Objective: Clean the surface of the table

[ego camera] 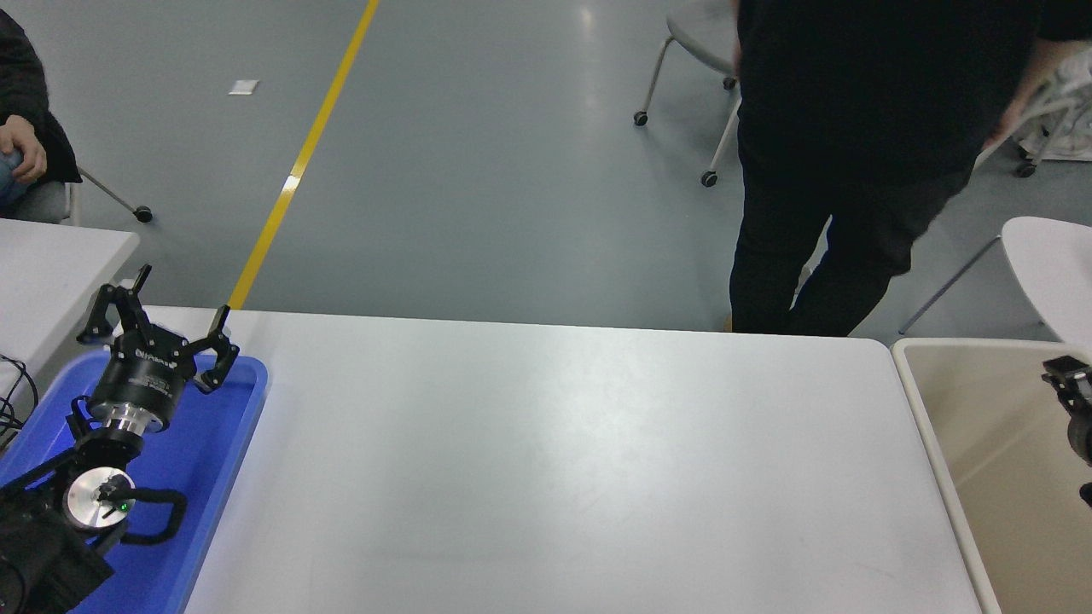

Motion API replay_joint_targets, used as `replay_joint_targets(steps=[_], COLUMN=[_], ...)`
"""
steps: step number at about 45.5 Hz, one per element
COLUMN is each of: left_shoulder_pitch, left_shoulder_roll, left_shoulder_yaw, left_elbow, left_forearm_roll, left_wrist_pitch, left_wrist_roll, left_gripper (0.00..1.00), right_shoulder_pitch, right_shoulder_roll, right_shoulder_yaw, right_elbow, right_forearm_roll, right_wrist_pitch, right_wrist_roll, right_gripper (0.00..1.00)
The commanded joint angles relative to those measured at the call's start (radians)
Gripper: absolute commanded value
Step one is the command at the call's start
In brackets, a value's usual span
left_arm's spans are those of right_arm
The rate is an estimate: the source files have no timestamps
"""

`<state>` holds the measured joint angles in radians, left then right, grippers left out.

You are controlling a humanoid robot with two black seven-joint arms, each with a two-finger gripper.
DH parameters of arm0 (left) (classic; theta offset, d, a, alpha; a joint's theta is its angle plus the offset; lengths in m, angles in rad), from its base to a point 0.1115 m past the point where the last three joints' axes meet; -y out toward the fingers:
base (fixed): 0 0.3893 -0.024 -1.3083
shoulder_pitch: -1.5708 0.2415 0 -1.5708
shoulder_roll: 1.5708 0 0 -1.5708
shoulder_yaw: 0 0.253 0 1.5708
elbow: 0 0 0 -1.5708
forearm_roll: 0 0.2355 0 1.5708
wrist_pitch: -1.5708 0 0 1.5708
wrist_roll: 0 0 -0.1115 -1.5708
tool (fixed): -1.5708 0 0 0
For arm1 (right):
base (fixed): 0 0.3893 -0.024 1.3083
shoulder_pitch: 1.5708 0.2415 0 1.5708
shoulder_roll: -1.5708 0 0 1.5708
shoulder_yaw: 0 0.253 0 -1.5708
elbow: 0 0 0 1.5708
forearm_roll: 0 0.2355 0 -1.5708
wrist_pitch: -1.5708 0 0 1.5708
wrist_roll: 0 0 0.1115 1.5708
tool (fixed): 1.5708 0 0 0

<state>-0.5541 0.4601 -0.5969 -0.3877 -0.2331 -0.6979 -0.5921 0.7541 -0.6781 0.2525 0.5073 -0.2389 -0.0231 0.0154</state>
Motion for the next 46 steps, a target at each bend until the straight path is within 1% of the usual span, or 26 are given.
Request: replay_joint_targets(steps=[1, 8, 21, 28, 36, 46], left_shoulder_pitch=[0.000, 0.000, 0.000, 0.000, 0.000, 0.000], left_shoulder_roll=[0.000, 0.000, 0.000, 0.000, 0.000, 0.000], left_shoulder_yaw=[0.000, 0.000, 0.000, -0.001, -0.001, -0.001], left_elbow=[0.000, 0.000, 0.000, 0.000, 0.000, 0.001], left_forearm_roll=[0.000, 0.000, 0.000, 0.000, 0.000, 0.000], left_wrist_pitch=[-0.002, 0.000, -0.002, -0.002, -0.002, -0.002], left_wrist_roll=[0.000, 0.000, 0.000, 0.000, 0.000, 0.000], left_gripper=[1.00, 1.00, 1.00, 1.00, 1.00, 1.00], right_shoulder_pitch=[-0.012, -0.033, -0.104, -0.144, -0.170, -0.203], right_shoulder_roll=[-0.032, 0.043, 0.275, 0.370, 0.440, 0.502], right_shoulder_yaw=[0.281, 0.415, 0.652, 0.767, 0.820, 0.815], right_elbow=[0.235, 0.264, 0.251, 0.251, 0.252, 0.231], right_forearm_roll=[0.036, 0.136, 0.142, 0.142, 0.142, 0.142], right_wrist_pitch=[-0.008, -0.008, -0.008, -0.003, 0.000, -0.005], right_wrist_roll=[0.003, 0.003, 0.004, 0.012, 0.077, 0.176], right_gripper=[1.00, 1.00, 1.00, 1.00, 1.00, 1.00])
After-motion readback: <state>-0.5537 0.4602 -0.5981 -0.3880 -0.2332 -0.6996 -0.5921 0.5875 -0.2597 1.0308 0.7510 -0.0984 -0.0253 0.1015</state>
